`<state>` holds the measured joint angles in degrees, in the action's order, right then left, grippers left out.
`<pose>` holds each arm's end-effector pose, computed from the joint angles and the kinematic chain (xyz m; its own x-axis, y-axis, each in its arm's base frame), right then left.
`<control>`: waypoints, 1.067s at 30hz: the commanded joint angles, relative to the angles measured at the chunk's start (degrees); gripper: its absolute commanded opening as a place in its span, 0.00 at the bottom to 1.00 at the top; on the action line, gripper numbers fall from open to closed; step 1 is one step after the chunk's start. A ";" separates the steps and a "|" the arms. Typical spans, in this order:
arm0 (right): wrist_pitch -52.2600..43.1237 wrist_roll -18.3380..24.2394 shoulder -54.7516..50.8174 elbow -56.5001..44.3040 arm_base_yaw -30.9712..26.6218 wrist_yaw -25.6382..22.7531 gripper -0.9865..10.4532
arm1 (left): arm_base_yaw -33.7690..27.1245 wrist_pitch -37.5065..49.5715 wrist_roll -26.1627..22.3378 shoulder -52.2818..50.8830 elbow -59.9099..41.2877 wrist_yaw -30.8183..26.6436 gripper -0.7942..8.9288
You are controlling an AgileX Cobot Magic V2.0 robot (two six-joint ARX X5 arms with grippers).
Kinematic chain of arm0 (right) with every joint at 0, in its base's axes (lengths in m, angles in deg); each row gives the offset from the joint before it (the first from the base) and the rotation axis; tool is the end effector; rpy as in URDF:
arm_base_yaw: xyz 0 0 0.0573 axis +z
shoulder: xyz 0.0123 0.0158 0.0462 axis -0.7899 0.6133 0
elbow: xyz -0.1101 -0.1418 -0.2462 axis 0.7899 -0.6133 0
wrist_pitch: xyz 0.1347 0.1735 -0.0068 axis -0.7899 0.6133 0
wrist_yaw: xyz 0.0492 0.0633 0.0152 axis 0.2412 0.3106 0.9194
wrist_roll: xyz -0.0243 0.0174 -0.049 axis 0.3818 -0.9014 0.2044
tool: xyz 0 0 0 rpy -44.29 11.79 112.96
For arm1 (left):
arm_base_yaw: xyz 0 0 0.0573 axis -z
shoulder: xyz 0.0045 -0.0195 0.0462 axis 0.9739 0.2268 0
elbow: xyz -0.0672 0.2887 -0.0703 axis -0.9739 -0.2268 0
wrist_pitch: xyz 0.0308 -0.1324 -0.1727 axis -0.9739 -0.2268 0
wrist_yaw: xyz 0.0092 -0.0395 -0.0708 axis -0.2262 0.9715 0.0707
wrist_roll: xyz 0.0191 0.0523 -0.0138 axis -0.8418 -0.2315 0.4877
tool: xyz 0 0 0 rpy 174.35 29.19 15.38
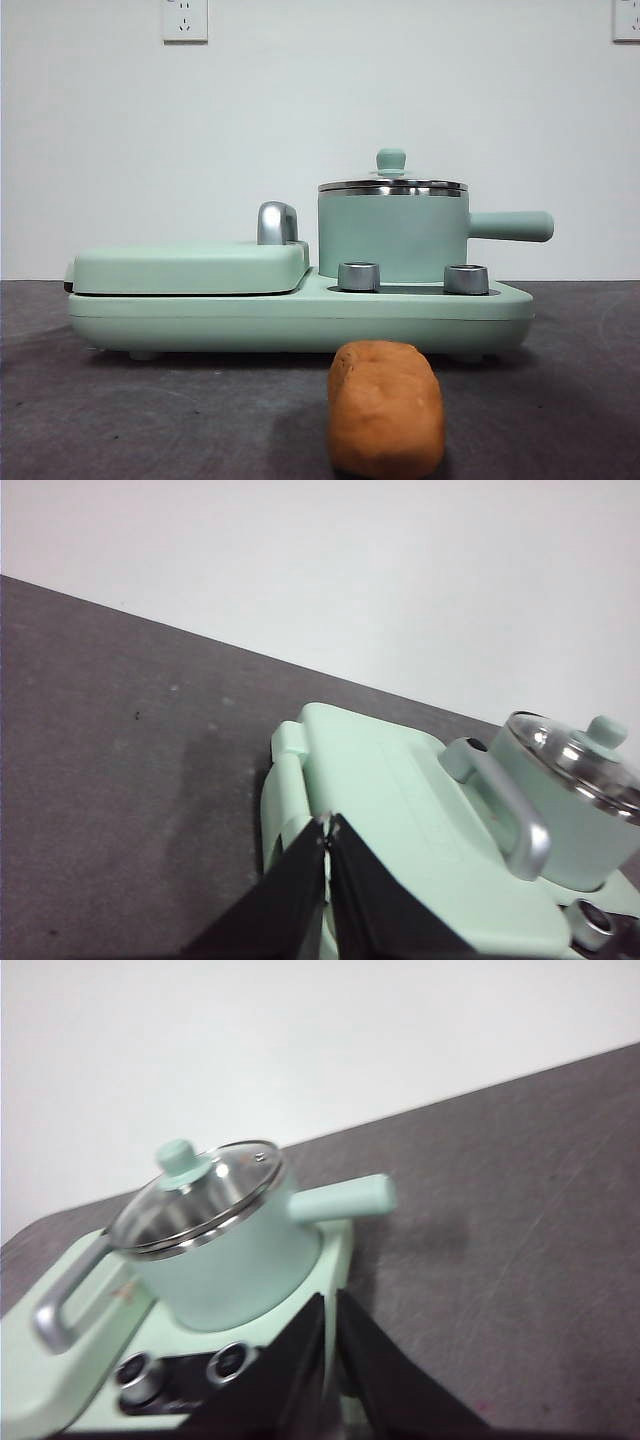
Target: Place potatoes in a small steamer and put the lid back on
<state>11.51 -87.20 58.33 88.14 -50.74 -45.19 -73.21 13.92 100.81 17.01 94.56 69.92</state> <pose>0.0114 0.0084 0.2217 0.9628 0.2575 -0.0823 -0.2038 0.8913 0.4049 0.0157 -0.0066 0.2138 0.9739 -0.2227 -0.0445 0.1915 0.9105 -0.3664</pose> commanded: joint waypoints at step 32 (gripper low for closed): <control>22.03 16.09 29.97 34.07 -0.07 25.88 0.45 | 3.08 -8.26 -10.05 39.19 31.93 31.34 0.52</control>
<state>34.09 -71.99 87.82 121.12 -50.74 -19.42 -70.39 4.59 91.26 55.76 125.29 101.05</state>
